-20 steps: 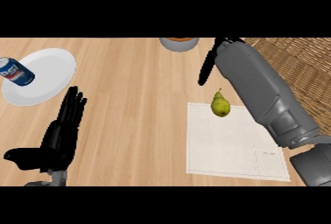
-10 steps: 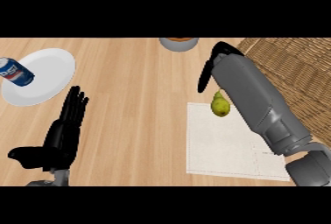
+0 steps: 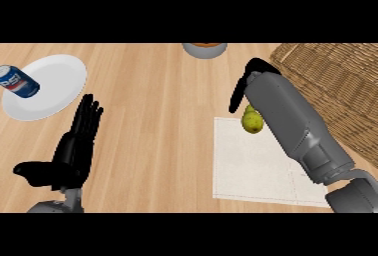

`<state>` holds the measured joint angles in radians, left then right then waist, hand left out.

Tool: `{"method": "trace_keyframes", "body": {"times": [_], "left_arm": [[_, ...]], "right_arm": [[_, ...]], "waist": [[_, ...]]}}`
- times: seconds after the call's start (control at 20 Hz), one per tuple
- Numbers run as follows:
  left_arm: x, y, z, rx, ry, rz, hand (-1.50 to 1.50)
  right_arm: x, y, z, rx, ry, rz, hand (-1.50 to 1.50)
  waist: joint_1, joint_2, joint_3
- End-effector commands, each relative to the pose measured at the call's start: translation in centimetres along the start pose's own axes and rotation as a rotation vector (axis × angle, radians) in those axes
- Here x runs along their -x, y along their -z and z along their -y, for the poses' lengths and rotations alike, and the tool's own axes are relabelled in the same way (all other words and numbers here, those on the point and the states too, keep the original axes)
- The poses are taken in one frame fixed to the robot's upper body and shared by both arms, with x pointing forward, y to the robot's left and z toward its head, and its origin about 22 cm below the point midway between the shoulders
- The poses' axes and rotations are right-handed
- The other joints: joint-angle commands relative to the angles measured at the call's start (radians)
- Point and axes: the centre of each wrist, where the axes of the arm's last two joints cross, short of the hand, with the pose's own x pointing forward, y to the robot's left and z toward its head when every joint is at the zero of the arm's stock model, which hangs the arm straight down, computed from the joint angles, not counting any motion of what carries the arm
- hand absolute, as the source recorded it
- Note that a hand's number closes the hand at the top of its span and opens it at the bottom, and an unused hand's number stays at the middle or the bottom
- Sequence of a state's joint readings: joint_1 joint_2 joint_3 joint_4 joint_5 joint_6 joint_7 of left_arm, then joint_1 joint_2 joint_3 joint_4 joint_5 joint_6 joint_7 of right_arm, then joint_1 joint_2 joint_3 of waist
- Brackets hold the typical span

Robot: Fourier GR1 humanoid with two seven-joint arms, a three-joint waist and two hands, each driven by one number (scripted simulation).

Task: Pick the pear from the placemat and place it in the basket

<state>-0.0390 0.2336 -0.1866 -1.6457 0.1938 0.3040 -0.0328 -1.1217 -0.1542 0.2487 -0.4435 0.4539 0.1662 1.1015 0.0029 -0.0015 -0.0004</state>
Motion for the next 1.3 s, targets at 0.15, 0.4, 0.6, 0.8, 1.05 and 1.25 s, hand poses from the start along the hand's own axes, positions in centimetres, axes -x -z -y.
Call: {"method": "trace_keyframes", "body": {"times": [0.15,0.4,0.6,0.8,1.05,1.25], "left_arm": [[0.0,0.1,-2.4,0.014,0.005,0.000,0.00],[-1.0,-0.9,0.2,-0.007,0.003,-0.004,0.00],[-1.3,2.4,-0.8,0.006,-0.019,0.003,0.00],[1.3,-0.8,-0.7,-0.011,-0.014,-0.011,0.00],[-0.3,0.1,0.1,0.014,-0.007,0.003,0.00],[0.5,0.4,-1.4,-0.005,-0.004,-0.019,0.00]], "right_arm": [[0.9,1.1,-2.5,-0.035,-0.036,-0.114,-1.50],[0.8,1.2,-2.9,-0.041,-0.019,-0.131,-1.50],[-0.5,0.1,-4.2,-0.069,-0.024,-0.127,-1.50],[2.0,2.3,-4.6,-0.087,-0.020,-0.118,-1.50],[2.9,3.1,-4.4,-0.088,-0.025,-0.129,-1.50],[3.7,3.8,-6.4,-0.072,-0.003,-0.123,-1.50]], "waist": [[-0.002,-0.001,0.000],[0.003,0.000,0.000],[0.002,0.003,0.000],[0.002,0.001,0.000],[0.002,0.001,0.000],[0.001,0.002,0.000]]}}
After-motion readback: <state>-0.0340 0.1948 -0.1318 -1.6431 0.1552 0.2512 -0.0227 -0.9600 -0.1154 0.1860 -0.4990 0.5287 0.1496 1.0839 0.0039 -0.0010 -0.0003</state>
